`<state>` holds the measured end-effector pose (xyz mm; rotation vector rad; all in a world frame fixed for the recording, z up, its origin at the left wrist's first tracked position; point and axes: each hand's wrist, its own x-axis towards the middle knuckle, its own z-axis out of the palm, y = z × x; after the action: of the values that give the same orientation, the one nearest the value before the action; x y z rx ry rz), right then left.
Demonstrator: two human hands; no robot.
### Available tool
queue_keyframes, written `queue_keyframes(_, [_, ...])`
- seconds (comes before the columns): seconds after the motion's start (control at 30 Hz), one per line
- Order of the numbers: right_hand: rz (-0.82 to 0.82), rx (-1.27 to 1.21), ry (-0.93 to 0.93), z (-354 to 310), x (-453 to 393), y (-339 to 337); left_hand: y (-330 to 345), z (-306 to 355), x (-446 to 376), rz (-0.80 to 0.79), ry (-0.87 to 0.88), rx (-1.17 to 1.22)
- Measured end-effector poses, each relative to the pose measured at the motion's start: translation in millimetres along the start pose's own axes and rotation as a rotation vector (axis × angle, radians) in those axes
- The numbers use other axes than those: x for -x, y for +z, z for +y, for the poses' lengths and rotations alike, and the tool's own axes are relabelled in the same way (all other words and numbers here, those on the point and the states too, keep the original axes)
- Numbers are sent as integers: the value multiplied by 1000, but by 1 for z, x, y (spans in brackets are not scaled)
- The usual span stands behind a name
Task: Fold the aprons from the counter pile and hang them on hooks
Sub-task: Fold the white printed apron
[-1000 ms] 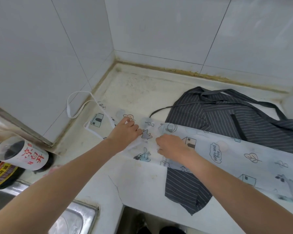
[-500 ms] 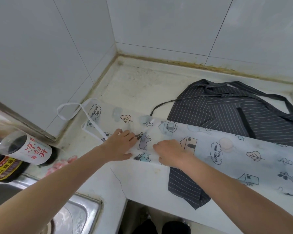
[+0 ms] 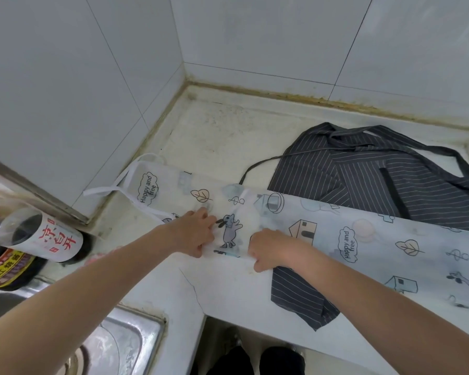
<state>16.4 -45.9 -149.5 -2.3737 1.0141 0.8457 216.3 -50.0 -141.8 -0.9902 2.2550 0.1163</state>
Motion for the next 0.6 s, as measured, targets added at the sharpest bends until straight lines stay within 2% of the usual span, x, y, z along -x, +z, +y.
queue_keyframes(0.27, [-118,-121,63,0,-5,-8,-13,1,-1,-86,34,-181])
queue_keyframes(0.33, [-185,-234,65,5,-2,-15,-20,1,-1,-164,-2,-112])
queue_keyframes(0.37, [-207,-310,58,8,-2,-17,-25,0,-1,-181,-45,9])
queue_keyframes(0.43, [-196,-436,65,15,-1,-20,-35,1,-1,-104,-137,272])
queue_keyframes(0.5, [-163,-448,58,19,-4,-18,-40,5,-9,103,-154,321])
queue_keyframes(0.53, [-158,-413,49,19,-5,-18,-41,9,-15,145,-129,290])
queue_keyframes(0.6, [-174,-319,23,18,-11,-16,-39,17,-29,32,-99,229])
